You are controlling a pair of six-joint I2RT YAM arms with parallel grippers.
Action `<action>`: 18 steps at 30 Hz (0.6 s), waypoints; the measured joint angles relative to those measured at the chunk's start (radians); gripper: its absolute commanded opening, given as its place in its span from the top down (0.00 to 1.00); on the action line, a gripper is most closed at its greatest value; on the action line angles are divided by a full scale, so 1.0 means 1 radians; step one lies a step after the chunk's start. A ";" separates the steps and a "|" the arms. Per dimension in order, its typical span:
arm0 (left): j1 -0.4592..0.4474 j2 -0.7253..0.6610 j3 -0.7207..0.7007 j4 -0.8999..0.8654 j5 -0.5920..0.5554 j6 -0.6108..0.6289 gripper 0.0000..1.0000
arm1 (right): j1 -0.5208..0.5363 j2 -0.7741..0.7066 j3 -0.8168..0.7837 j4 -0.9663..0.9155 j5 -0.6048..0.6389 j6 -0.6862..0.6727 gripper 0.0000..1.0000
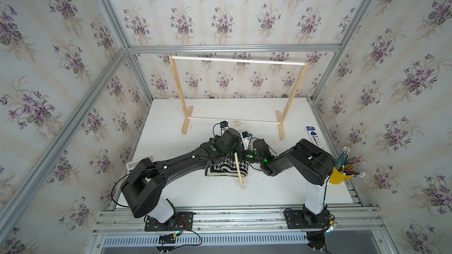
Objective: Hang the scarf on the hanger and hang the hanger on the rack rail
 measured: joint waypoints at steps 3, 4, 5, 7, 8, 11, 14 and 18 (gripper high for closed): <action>-0.002 0.005 0.000 0.007 0.008 0.000 1.00 | 0.001 -0.019 -0.014 -0.024 0.035 -0.020 0.29; -0.002 0.007 0.000 0.007 0.008 0.000 1.00 | 0.001 -0.018 -0.014 -0.024 0.039 -0.026 0.39; -0.002 0.008 0.000 0.007 0.008 0.000 1.00 | 0.001 -0.013 -0.013 -0.023 0.040 -0.029 0.52; -0.001 0.011 -0.002 0.006 0.002 0.001 1.00 | 0.001 0.005 -0.007 -0.008 0.043 -0.035 0.78; 0.000 0.012 -0.002 0.006 -0.002 0.002 1.00 | 0.001 0.016 -0.002 0.008 0.044 -0.035 0.84; 0.004 0.013 -0.003 0.006 -0.012 0.005 1.00 | 0.001 0.039 0.008 0.039 0.049 -0.035 0.99; 0.004 0.016 -0.003 0.006 -0.014 0.005 1.00 | 0.001 0.034 0.006 0.037 0.058 -0.042 1.00; 0.005 0.017 -0.003 -0.001 -0.010 0.010 1.00 | 0.002 0.009 0.006 -0.011 0.085 -0.101 1.00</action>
